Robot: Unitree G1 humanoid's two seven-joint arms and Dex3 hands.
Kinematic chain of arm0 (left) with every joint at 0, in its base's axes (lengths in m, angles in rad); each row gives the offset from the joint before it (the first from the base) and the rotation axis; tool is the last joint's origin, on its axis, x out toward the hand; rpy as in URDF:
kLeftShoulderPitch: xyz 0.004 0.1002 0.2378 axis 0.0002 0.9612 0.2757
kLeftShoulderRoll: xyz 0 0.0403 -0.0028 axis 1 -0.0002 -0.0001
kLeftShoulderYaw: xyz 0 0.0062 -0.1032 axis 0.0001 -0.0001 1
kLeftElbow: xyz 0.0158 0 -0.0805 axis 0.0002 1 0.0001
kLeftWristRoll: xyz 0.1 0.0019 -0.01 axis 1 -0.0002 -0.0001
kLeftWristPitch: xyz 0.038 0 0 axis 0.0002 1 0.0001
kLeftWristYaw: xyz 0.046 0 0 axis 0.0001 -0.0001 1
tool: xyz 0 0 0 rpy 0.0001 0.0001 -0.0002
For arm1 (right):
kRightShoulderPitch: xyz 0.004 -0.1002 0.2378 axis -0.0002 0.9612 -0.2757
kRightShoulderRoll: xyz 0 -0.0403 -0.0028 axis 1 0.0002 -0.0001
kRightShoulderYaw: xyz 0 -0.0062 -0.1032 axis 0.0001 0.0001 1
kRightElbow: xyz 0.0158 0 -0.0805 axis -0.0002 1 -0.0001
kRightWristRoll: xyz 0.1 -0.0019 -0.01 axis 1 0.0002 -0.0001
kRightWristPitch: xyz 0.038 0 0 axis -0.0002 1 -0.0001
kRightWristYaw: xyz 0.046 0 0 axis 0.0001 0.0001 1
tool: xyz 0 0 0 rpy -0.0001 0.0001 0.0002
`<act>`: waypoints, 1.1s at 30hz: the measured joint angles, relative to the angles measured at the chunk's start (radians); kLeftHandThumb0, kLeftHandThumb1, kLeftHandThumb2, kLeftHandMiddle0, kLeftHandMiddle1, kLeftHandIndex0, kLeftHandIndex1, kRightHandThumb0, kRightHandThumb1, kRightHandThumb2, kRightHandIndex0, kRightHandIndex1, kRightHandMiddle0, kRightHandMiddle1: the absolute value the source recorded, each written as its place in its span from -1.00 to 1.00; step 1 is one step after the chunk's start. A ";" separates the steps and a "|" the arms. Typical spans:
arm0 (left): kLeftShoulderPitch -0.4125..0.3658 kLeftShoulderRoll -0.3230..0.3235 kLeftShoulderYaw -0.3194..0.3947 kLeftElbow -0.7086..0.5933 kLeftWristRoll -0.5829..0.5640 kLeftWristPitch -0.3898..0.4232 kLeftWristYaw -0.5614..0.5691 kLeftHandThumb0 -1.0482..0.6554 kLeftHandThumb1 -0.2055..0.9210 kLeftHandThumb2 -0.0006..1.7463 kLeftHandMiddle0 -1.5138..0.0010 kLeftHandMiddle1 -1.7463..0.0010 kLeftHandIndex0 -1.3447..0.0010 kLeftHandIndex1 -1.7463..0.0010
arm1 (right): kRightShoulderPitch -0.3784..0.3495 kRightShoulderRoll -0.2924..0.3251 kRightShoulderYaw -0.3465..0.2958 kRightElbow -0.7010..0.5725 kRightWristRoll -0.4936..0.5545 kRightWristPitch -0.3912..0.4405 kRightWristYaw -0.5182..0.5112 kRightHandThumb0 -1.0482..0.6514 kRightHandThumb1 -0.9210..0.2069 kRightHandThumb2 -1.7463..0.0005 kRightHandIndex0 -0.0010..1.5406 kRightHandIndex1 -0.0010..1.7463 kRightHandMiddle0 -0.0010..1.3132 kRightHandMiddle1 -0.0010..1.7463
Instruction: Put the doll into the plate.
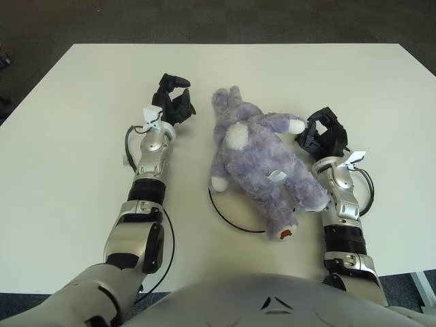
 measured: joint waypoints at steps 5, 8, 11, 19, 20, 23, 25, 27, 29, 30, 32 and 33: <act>0.013 -0.012 0.010 0.001 -0.014 0.000 0.000 -0.24 0.40 0.12 -0.33 -1.00 0.39 -1.00 | 0.001 -0.002 0.000 0.000 -0.003 0.000 0.000 -0.31 -0.04 -0.42 0.23 1.00 -0.14 1.00; 0.019 -0.020 0.010 0.002 -0.015 -0.001 0.000 -0.25 0.38 0.14 -0.36 -1.00 0.38 -1.00 | 0.003 -0.003 0.000 0.000 -0.004 0.000 0.001 -0.31 -0.04 -0.42 0.23 1.00 -0.14 1.00; 0.026 -0.027 0.008 0.002 -0.013 -0.003 0.000 -0.25 0.37 0.14 -0.39 -1.00 0.37 -1.00 | 0.004 -0.004 -0.001 -0.001 -0.004 0.000 0.001 -0.31 -0.04 -0.42 0.22 1.00 -0.14 1.00; 0.063 -0.040 -0.014 0.017 0.018 -0.051 0.000 -0.25 0.36 0.15 -0.46 -1.00 0.37 -1.00 | 0.006 -0.004 -0.008 -0.003 -0.002 0.000 0.001 -0.32 -0.03 -0.42 0.24 1.00 -0.13 1.00; 0.065 -0.040 -0.020 0.023 0.024 -0.059 -0.005 -0.25 0.36 0.15 -0.47 -1.00 0.37 -1.00 | 0.007 -0.004 -0.009 -0.003 -0.002 0.000 0.001 -0.32 -0.03 -0.43 0.24 1.00 -0.13 1.00; 0.059 -0.039 -0.027 0.046 0.030 -0.098 -0.027 -0.25 0.36 0.15 -0.50 -1.00 0.37 -1.00 | 0.008 -0.004 -0.013 -0.001 0.000 0.000 0.001 -0.32 -0.02 -0.44 0.25 1.00 -0.12 1.00; 0.052 -0.039 -0.028 0.062 0.029 -0.118 -0.035 -0.25 0.36 0.15 -0.51 -1.00 0.37 -1.00 | 0.008 -0.004 -0.017 -0.001 0.000 0.000 0.002 -0.32 -0.01 -0.44 0.25 1.00 -0.12 1.00; 0.045 -0.039 -0.028 0.077 0.028 -0.134 -0.042 -0.25 0.36 0.15 -0.52 -1.00 0.37 -1.00 | 0.008 -0.004 -0.021 0.000 0.001 0.000 0.002 -0.32 -0.01 -0.45 0.25 1.00 -0.12 1.00; 0.043 -0.039 -0.028 0.084 0.027 -0.145 -0.049 -0.25 0.36 0.15 -0.52 -1.00 0.37 -1.00 | 0.008 -0.003 -0.022 0.000 0.001 0.000 0.002 -0.32 0.00 -0.45 0.24 1.00 -0.11 1.00; 0.042 -0.040 -0.027 0.087 0.025 -0.150 -0.052 -0.25 0.36 0.15 -0.52 -1.00 0.37 -1.00 | 0.008 -0.003 -0.023 0.000 0.000 0.001 0.001 -0.32 0.00 -0.45 0.24 1.00 -0.11 1.00; 0.040 -0.041 -0.027 0.089 0.020 -0.157 -0.061 -0.25 0.34 0.17 -0.51 -1.00 0.36 -1.00 | 0.008 -0.003 -0.024 -0.001 -0.001 0.002 -0.002 -0.32 0.00 -0.45 0.22 1.00 -0.11 1.00; 0.040 -0.044 -0.026 0.088 0.014 -0.160 -0.065 -0.25 0.33 0.17 -0.51 -1.00 0.35 -1.00 | 0.009 -0.003 -0.025 -0.003 -0.002 0.003 -0.005 -0.32 0.00 -0.45 0.20 1.00 -0.11 1.00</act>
